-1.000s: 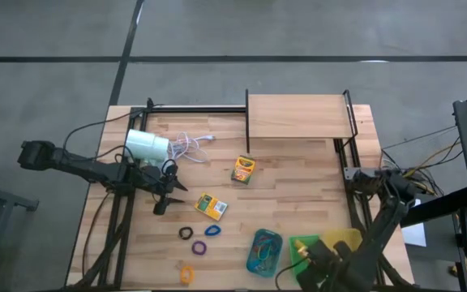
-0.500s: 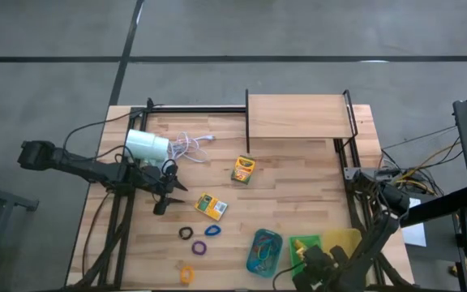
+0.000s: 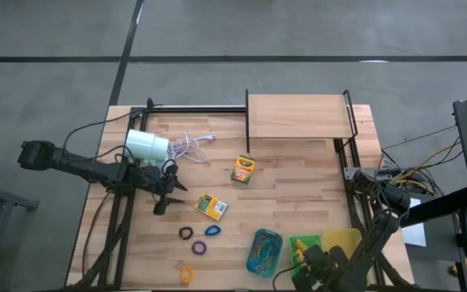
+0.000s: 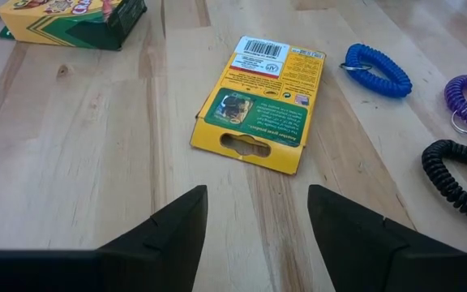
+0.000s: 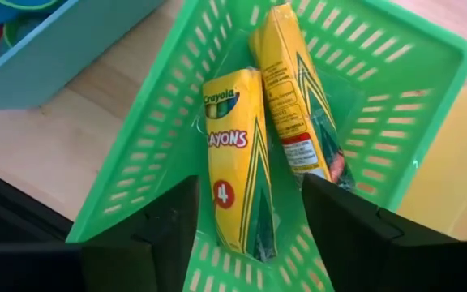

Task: Pick & Place Office Desk Supplies
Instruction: Put the crayon box into the green bin

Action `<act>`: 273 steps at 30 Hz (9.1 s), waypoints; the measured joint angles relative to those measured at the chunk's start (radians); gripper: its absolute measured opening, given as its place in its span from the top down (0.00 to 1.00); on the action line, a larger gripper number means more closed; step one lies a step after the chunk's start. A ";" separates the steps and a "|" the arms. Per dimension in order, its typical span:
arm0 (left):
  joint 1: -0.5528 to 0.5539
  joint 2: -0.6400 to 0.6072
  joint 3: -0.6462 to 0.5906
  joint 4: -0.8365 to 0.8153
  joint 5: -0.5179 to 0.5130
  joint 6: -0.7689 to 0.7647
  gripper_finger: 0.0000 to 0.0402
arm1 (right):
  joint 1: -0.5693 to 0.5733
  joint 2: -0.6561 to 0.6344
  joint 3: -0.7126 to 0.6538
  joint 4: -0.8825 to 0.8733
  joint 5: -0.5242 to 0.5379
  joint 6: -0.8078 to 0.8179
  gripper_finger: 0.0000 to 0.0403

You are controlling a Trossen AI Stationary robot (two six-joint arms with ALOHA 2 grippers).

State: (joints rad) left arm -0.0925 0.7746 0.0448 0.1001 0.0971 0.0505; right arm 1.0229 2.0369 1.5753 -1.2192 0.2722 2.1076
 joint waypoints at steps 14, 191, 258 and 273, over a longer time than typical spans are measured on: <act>0.000 0.000 0.000 0.000 0.000 0.000 0.46 | 0.000 0.000 0.008 -0.009 0.006 -0.025 0.44; 0.000 0.009 0.001 0.099 -0.053 -0.684 0.46 | -0.696 0.131 -0.387 1.485 0.216 -1.766 0.76; 0.000 0.564 0.200 0.189 0.050 -1.027 0.48 | -0.697 0.130 -0.397 1.487 0.183 -1.759 0.82; 0.000 0.564 0.199 0.192 0.049 -1.039 0.49 | -0.697 0.130 -0.397 1.485 0.172 -1.759 0.83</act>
State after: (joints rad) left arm -0.0929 1.3388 0.2440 0.2924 0.1459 -0.9884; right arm 0.3264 2.1666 1.1778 0.2657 0.4443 0.3485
